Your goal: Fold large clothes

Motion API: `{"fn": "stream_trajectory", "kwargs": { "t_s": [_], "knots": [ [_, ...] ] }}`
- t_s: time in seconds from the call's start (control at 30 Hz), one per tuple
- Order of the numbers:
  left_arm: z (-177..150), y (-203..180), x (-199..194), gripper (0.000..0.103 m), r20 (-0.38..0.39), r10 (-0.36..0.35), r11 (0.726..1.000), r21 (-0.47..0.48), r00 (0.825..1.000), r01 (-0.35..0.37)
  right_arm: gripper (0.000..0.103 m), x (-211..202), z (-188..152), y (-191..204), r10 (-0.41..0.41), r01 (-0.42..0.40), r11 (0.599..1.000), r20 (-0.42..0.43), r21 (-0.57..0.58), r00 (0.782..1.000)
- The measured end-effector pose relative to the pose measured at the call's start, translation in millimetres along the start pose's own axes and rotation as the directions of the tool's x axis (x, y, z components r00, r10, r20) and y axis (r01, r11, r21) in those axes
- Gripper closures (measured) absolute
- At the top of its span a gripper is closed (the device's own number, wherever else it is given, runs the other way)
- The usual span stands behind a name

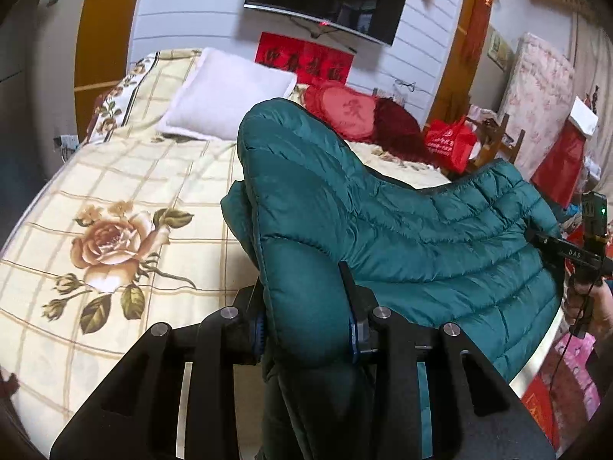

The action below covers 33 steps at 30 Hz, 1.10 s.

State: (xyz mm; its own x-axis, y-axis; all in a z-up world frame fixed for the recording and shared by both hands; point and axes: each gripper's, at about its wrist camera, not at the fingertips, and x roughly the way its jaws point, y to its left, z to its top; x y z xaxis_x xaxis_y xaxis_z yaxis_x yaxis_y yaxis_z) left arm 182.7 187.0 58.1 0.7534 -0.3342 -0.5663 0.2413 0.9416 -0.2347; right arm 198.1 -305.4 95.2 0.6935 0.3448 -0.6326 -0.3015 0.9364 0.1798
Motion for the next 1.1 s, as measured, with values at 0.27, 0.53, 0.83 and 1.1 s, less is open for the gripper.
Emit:
{"fn": "stream_trajectory", "kwargs": {
  "t_s": [0.27,0.53,0.83,1.1],
  "knots": [
    [-21.8,-36.1,-40.8,0.073,-0.015,-0.019,0.999,0.03,1.0,0.02,0.075,-66.8,-8.1,12.2,-0.015,0.016,0.998,0.024,-0.058,1.0],
    [-54.8,-48.2,-13.4,0.073,-0.057,-0.032,0.999,0.001,0.998,0.032,0.075,-69.2,-47.5,-15.2,-0.011,0.012,0.999,0.021,-0.034,1.0],
    [-87.3,-29.5,43.0,0.072,-0.127,0.018,0.997,-0.078,0.992,-0.028,0.073,7.7,-77.0,-46.1,0.004,-0.003,1.0,-0.06,0.016,0.998],
    [-99.2,-7.6,58.5,0.038,-0.173,-0.022,0.983,-0.182,0.985,-0.01,0.05,36.0,-95.2,-96.7,0.162,-0.126,0.942,-0.094,0.31,0.982]
  ]
}}
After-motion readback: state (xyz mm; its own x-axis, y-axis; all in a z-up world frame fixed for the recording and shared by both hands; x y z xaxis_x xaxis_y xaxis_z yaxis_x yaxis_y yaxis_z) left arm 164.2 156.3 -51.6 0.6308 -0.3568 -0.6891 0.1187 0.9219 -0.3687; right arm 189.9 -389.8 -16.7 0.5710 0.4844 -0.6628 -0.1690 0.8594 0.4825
